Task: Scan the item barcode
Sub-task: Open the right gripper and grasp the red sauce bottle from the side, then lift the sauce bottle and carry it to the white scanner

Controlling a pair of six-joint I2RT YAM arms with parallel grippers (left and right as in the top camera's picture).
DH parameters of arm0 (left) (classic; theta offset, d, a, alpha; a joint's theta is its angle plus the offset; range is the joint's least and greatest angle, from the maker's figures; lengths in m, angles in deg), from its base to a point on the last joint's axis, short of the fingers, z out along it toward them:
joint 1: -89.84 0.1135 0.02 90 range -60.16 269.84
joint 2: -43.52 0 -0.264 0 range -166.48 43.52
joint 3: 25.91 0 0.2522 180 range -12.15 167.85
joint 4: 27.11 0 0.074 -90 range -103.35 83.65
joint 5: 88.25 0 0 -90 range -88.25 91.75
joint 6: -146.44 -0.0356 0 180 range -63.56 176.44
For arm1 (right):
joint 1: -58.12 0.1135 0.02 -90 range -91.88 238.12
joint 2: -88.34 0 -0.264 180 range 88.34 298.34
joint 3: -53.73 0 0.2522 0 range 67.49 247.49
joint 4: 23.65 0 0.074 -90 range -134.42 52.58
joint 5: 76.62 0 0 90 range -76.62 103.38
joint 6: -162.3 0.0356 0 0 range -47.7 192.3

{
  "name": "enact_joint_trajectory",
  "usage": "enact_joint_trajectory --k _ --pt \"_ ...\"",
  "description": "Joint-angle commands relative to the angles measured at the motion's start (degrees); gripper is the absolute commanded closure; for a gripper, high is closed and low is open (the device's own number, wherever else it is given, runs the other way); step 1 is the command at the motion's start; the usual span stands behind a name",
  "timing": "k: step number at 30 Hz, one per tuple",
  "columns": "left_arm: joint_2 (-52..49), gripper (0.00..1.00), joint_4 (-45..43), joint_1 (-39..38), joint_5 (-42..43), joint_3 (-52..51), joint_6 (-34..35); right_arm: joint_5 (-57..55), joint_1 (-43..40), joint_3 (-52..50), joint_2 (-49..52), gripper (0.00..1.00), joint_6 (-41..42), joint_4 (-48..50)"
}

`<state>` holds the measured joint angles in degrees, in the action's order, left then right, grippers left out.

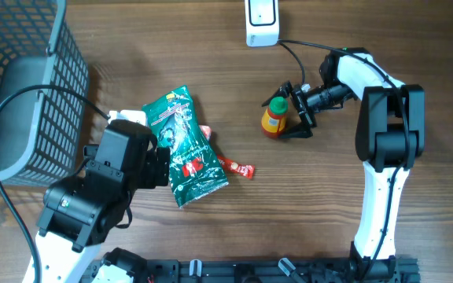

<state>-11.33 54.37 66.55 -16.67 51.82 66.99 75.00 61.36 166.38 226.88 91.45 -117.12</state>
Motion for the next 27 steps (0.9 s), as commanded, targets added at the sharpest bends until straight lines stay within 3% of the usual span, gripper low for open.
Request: enact_joint_trajectory --k 1,9,16,19,21,27 --pt "0.1 0.0 -0.2 -0.1 -0.5 0.0 -0.7 -7.5 0.6 -1.0 1.9 0.01 0.6 -0.5" --pt "0.1 0.0 -0.2 -0.1 -0.5 0.0 -0.7 -9.6 2.7 -1.0 1.9 0.02 5.0 3.7" --pt "0.1 0.0 -0.2 -0.1 -0.5 0.0 -0.7 -12.0 4.2 -1.0 1.9 0.37 6.7 5.7" --pt "0.1 0.0 -0.2 -0.1 -0.5 0.0 -0.7 -19.2 4.2 -1.0 1.9 0.43 9.7 7.7" --pt "0.1 0.0 -0.2 -0.1 -0.5 0.0 -0.7 -19.2 4.1 -1.0 1.9 0.54 9.3 7.5" --pt "0.1 0.0 -0.2 -0.1 -0.5 0.0 -0.7 -17.4 4.0 -0.7 1.7 0.64 7.3 0.7"
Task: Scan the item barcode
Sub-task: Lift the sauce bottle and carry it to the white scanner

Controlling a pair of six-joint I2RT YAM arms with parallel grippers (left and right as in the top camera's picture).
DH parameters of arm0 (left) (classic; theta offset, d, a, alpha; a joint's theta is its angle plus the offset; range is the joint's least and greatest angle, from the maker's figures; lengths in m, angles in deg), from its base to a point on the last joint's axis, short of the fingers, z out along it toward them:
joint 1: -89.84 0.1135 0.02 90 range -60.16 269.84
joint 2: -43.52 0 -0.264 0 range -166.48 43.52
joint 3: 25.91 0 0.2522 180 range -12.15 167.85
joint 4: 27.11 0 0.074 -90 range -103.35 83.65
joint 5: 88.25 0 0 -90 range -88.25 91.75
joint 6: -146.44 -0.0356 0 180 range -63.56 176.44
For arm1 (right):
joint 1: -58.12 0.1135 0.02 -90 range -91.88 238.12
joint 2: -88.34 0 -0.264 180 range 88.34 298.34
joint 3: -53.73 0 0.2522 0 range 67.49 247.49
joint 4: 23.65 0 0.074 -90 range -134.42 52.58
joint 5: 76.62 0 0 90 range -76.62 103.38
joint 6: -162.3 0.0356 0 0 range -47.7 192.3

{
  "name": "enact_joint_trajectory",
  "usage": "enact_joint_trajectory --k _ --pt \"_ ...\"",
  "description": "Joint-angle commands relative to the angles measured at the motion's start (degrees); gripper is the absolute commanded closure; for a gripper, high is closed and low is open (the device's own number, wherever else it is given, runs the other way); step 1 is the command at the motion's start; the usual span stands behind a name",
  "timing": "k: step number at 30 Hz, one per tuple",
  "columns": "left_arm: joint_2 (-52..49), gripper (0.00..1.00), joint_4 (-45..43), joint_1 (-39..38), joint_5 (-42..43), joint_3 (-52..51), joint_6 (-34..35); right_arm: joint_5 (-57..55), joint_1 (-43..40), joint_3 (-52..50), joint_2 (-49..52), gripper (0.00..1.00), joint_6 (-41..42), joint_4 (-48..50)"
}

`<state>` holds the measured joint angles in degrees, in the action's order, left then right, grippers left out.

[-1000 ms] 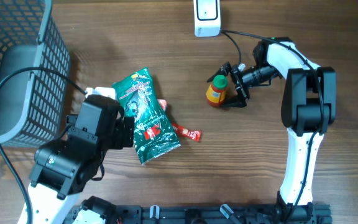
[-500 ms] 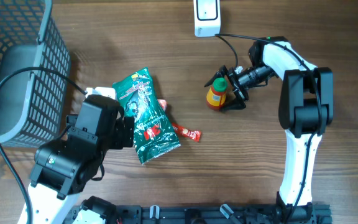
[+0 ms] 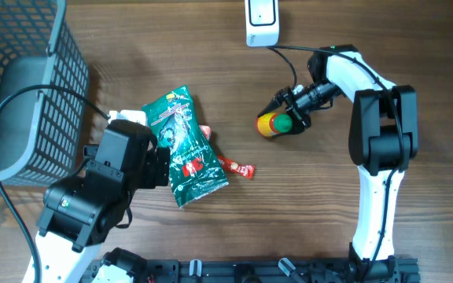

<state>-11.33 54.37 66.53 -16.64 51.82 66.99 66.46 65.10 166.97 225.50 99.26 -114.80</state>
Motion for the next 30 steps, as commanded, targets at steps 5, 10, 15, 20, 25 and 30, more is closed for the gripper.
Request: enact_joint_trajectory --k 5,10,15,20,25,30 --pt "0.1 0.0 -0.2 0.0 -0.5 0.0 -0.7 -4.3 -0.2 -0.3 0.7 0.64 -3.7 -7.6" --pt "0.1 0.0 -0.2 0.0 -0.5 0.0 -0.7 7.3 0.1 -0.5 -0.4 0.66 -14.9 -15.0" --pt "0.1 0.0 -0.2 0.0 -0.5 0.0 -0.7 17.7 3.1 -0.5 -0.5 0.66 -14.8 -15.0" --pt "0.1 0.0 -0.2 0.0 -0.5 0.0 -0.7 27.2 8.0 -0.5 -0.5 0.68 -13.4 -15.0" --pt "0.1 0.0 -0.2 0.0 -0.5 0.0 -0.7 39.4 14.0 -0.5 -0.5 0.67 -11.5 -15.0" --pt "0.1 0.0 -0.2 0.0 -0.5 0.0 -0.7 39.9 16.3 -0.5 -0.5 0.67 -2.4 -15.0"
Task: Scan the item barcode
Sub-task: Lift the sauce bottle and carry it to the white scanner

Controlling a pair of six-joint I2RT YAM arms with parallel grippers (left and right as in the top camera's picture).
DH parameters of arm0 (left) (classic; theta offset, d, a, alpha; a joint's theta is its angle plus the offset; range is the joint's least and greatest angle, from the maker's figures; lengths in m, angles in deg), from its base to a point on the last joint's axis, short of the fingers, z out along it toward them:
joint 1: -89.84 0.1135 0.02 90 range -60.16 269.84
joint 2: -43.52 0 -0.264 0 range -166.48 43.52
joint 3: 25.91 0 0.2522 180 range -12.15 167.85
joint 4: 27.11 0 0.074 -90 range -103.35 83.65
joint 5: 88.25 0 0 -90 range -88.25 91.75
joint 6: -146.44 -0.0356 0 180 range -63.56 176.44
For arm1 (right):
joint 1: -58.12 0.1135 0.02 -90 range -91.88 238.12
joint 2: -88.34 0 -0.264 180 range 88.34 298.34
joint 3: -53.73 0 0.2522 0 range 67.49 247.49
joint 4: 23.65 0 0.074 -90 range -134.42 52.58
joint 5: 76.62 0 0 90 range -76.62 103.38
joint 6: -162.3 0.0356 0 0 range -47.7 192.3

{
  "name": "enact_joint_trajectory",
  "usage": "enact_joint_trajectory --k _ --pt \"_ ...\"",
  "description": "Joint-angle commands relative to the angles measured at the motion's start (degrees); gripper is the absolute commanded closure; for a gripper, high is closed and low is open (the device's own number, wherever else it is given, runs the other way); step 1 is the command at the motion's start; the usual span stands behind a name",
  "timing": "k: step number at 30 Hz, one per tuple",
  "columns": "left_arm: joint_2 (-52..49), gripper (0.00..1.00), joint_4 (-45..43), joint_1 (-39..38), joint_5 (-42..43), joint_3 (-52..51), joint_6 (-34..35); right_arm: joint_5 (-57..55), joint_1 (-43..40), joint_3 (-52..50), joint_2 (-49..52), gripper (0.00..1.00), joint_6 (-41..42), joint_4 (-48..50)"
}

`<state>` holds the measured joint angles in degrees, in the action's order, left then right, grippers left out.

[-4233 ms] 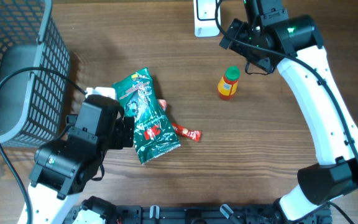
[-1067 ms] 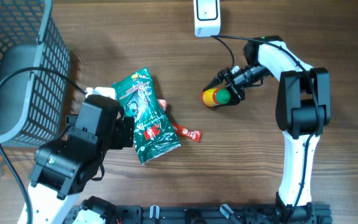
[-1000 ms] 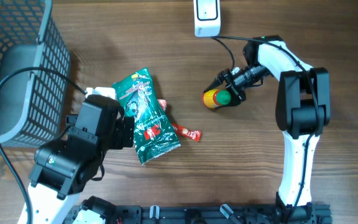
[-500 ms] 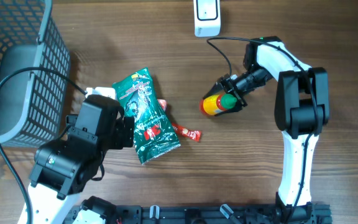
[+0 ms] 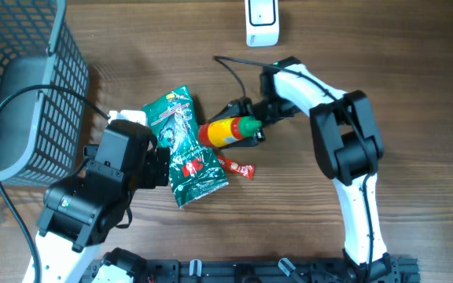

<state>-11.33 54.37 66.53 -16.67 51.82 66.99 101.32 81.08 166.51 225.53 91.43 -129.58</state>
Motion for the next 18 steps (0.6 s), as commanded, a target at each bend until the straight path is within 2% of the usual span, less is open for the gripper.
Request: enact_joint_trajectory --k 1,3,6,9,11,13,15,18 --pt "0.1 0.0 -0.2 0.0 -0.5 0.0 -0.7 5.0 0.3 -0.1 -0.6 0.7 5.6 -0.2" --pt "0.1 0.0 -0.2 0.0 -0.5 0.0 -0.7 5.0 0.3 -0.1 -0.6 0.79 9.9 -0.2" --pt "0.1 0.0 -0.2 0.0 -0.5 0.0 -0.7 5.0 0.3 -0.1 -0.6 0.74 19.9 -0.2" --pt "0.1 0.0 -0.2 0.0 -0.5 0.0 -0.7 5.0 -0.1 -0.1 -0.6 0.71 24.8 -0.2" --pt "0.1 0.0 -0.2 0.0 -0.5 0.0 -0.7 5.0 -0.5 -0.1 -0.6 0.71 24.0 -0.1" --pt "0.1 0.0 -0.2 0.0 -0.5 0.0 -0.7 4.6 -0.9 -0.1 -0.6 0.75 16.5 3.6" --pt "0.1 0.0 -0.2 0.0 -0.5 0.0 -0.7 -2.6 -1.9 -0.1 -0.6 0.94 16.0 11.3" --pt "0.1 0.0 -0.2 0.0 -0.5 0.0 -0.7 -10.6 -4.0 0.0 -0.6 0.96 15.0 13.4"
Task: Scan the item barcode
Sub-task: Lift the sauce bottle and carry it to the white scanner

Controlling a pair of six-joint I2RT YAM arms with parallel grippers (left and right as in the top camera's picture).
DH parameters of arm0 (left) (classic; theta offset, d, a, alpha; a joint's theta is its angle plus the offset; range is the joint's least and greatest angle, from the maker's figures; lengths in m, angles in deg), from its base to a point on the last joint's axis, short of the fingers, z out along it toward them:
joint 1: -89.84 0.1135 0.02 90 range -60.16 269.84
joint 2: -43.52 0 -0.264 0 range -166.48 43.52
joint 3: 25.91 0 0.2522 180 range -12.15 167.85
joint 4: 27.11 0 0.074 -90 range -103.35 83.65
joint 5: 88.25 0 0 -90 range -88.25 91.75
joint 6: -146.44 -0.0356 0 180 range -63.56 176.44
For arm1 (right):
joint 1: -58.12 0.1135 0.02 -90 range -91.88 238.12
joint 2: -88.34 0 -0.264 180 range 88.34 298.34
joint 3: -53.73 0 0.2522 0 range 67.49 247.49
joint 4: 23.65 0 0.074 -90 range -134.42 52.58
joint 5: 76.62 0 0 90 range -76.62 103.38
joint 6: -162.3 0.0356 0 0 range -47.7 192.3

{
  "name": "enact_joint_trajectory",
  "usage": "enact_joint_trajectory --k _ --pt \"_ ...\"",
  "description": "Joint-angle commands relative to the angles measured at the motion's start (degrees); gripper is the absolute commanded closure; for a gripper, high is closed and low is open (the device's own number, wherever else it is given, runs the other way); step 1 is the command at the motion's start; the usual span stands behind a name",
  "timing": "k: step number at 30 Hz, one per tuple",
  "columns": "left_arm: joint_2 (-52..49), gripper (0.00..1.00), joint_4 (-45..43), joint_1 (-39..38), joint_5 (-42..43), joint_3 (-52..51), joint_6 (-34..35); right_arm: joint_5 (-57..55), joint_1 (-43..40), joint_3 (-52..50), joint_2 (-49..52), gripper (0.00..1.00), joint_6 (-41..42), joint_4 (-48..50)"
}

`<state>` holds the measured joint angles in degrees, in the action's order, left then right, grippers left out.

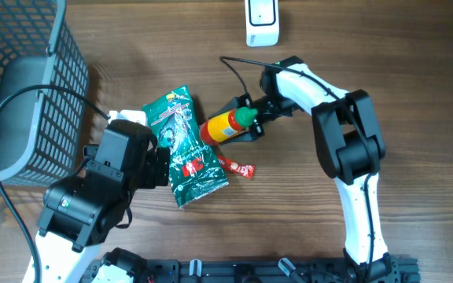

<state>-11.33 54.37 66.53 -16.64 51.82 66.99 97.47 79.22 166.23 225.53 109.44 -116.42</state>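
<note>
A small yellow-and-red bottle with a green cap [226, 125] is held tilted on its side above the table's middle, cap toward the right. My right gripper [245, 122] is shut on it near the cap. A white barcode scanner [261, 19] stands at the far edge, upper middle. My left gripper is hidden under its own arm [101, 189] at the left, beside a green snack bag [184, 147].
A red sachet [235, 167] lies just right of the green bag, with something red under the bag's edge. A grey wire basket [18, 86] fills the upper left corner. A black cable loops from the right arm near the scanner.
The bottle in my right gripper has tilted and shifted slightly up and right, cap end raised. The left arm has not moved.
My right gripper was around the upright bottle at the right of the table. Then the bottle lay tipped in its grip. Then it was carried left to the green bag, and now it sits tilted there.
</note>
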Motion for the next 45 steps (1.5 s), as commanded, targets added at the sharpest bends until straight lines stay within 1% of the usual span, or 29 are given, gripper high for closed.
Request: enact_joint_trajectory --k 1,3,5,6,7,9,11,13,14,17,20,24,28,31,32,33,34,37,40,45 --pt "0.1 0.0 -0.2 0.0 -0.5 0.0 -0.7 -6.1 -3.0 0.4 -0.6 0.96 -4.9 -0.5" --pt "0.1 0.0 -0.2 0.0 -0.5 0.0 -0.7 -5.2 -4.9 0.9 -0.7 0.96 -8.9 -3.4" --pt "0.1 0.0 -0.2 0.0 -0.5 0.0 -0.7 -5.3 -8.0 2.4 -1.4 0.96 -16.0 -9.2" --pt "0.1 0.0 -0.2 0.0 -0.5 0.0 -0.7 -5.7 -9.2 2.9 -1.9 0.96 -18.1 -11.2" --pt "0.1 0.0 -0.2 0.0 -0.5 0.0 -0.7 -7.3 -10.8 3.4 -2.6 0.96 -19.2 -13.4" --pt "0.1 0.0 -0.2 0.0 -0.5 0.0 -0.7 -10.3 -13.5 4.0 -4.3 0.96 -18.9 -13.4" --pt "0.1 0.0 -0.2 0.0 -0.5 0.0 -0.7 -18.6 -18.0 5.0 -7.1 0.96 -14.6 -13.4" --pt "0.1 0.0 -0.2 0.0 -0.5 0.0 -0.7 -23.0 -20.7 5.3 -8.9 0.96 -11.3 -12.7" --pt "0.1 0.0 -0.2 0.0 -0.5 0.0 -0.7 -27.0 -23.3 5.8 -10.9 0.96 -8.3 -11.2" --pt "0.1 0.0 -0.2 0.0 -0.5 0.0 -0.7 -37.4 -27.7 6.2 -16.1 0.96 -0.2 -7.5" --pt "0.1 0.0 -0.2 0.0 -0.5 0.0 -0.7 -52.8 -30.2 6.2 -23.3 0.96 12.4 -1.4" --pt "0.1 0.0 -0.2 0.0 -0.5 0.0 -0.7 -68.1 -28.7 6.2 -30.2 0.94 24.9 4.8" --pt "0.1 0.0 -0.2 0.0 -0.5 0.0 -0.7 -78.1 -24.3 5.9 -30.8 0.93 31.3 13.4" --pt "0.1 0.0 -0.2 0.0 -0.5 0.0 -0.7 -85.2 -21.3 5.8 -30.8 0.9 31.9 19.1" --pt "0.1 0.0 -0.2 0.0 -0.5 0.0 -0.7 -88.2 -20.0 5.8 -30.8 0.86 31.9 21.7" --pt "0.1 0.0 -0.2 0.0 -0.5 0.0 -0.7 -90.9 -18.8 5.8 -30.7 0.76 31.9 24.2" --pt "0.1 0.0 -0.2 0.0 -0.5 0.0 -0.7 -92.9 -17.7 5.8 -30.6 0.72 31.9 25.9" --pt "0.1 0.0 -0.2 0.0 -0.5 0.0 -0.7 -93.6 -15.7 5.8 -30.5 0.73 31.9 27.7" --pt "0.1 0.0 -0.2 0.0 -0.5 0.0 -0.7 -93.5 -14.4 5.8 -29.2 0.7 31.9 30.9" --pt "0.1 0.0 -0.2 0.0 -0.5 0.0 -0.7 -92.9 -13.1 5.8 -23.8 0.68 31.8 39.2"
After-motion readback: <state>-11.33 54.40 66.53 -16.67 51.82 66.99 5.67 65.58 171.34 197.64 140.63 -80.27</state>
